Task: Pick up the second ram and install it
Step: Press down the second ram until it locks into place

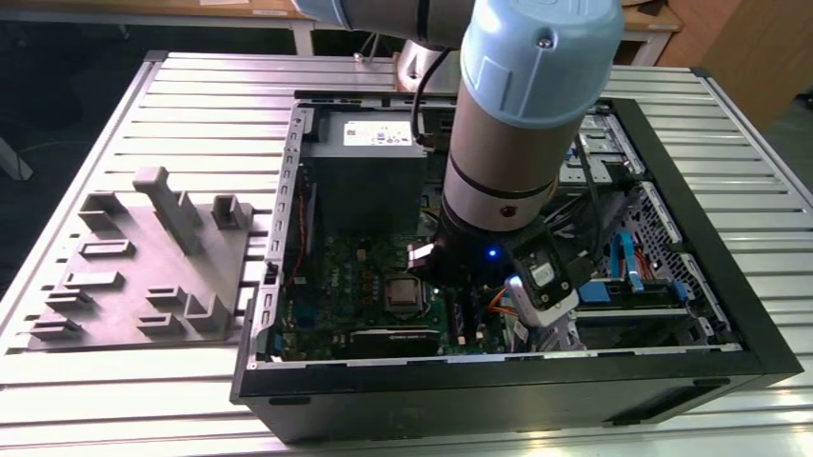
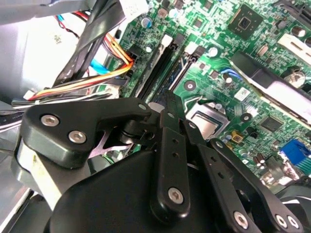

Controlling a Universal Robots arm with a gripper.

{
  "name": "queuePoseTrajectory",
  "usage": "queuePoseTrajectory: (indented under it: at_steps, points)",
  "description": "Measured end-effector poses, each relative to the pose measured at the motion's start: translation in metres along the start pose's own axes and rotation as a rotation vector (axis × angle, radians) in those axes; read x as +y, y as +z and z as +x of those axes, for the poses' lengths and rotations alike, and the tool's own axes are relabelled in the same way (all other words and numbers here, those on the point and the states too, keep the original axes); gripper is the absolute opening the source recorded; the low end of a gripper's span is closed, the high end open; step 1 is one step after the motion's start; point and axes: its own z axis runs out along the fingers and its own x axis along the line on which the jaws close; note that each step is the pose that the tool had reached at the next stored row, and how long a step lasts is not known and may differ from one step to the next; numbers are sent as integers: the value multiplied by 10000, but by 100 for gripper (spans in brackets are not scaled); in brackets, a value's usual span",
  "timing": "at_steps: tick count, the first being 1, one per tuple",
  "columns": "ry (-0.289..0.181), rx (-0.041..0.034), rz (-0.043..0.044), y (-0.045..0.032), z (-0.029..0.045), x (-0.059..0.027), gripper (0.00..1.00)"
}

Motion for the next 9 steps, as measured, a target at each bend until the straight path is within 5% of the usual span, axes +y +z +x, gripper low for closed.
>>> queuePoseTrajectory:
  at_steps: [9]
  points:
    - [9,20,0,22,-8,-43,10]
